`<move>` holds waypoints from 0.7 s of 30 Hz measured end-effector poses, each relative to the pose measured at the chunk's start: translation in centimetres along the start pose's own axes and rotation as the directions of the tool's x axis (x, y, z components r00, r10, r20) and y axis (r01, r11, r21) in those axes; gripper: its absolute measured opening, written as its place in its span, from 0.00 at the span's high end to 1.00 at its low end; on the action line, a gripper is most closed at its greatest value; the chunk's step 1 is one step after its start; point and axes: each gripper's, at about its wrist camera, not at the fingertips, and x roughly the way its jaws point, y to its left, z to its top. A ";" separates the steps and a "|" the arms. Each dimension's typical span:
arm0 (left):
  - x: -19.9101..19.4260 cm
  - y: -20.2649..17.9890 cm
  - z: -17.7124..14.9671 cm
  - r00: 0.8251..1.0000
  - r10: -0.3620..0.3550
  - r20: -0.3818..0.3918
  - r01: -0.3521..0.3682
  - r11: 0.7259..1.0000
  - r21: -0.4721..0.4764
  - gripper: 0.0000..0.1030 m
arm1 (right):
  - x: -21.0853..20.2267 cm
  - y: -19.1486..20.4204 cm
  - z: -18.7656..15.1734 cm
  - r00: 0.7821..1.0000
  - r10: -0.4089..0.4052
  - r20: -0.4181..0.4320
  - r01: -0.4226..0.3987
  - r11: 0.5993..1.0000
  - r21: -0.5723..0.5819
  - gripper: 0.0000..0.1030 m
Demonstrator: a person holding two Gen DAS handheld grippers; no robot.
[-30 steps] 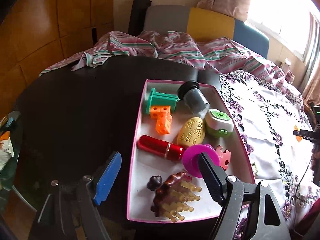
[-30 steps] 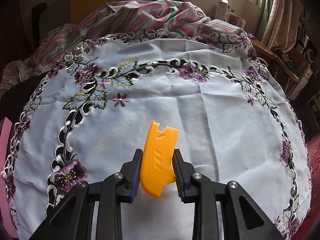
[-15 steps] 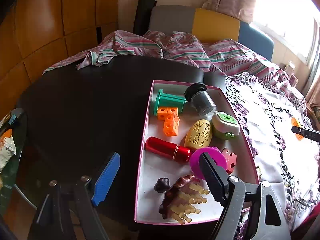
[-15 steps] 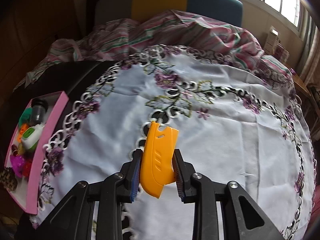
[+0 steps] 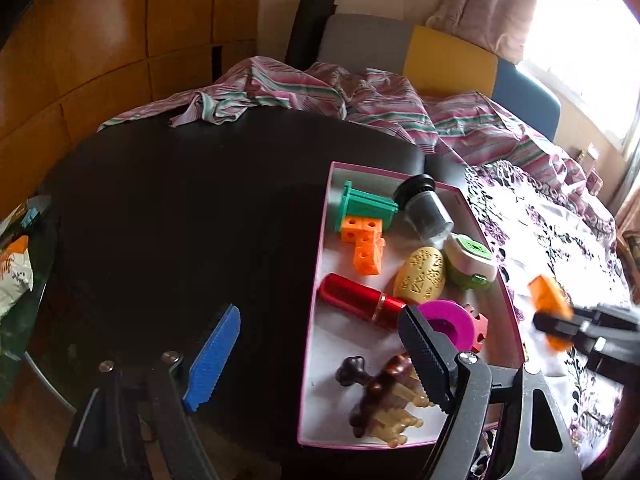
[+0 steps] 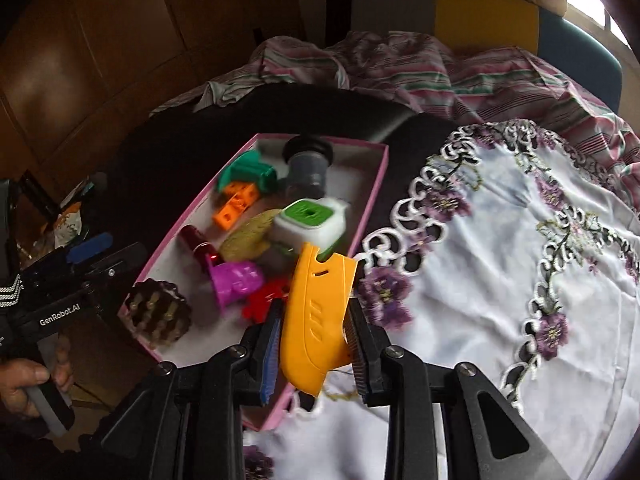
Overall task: Organize rigid objects
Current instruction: 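Carry the orange piece into the tray and open the right tool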
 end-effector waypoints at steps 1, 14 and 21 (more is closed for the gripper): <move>0.0 0.2 0.0 1.000 0.000 -0.001 0.000 1.000 -0.005 0.20 | 0.5 0.8 -0.2 1.000 0.008 -0.010 -0.008 1.000 0.004 0.72; 0.3 0.9 -0.2 1.000 0.001 -0.003 -0.001 1.000 -0.003 0.16 | 4.7 4.0 -1.8 0.991 0.042 -0.125 -0.035 0.998 0.058 0.69; 0.3 0.6 -0.1 1.000 0.020 0.002 -0.020 1.000 0.008 0.12 | 4.4 4.2 -2.7 0.988 0.068 -0.138 -0.059 0.996 0.064 0.69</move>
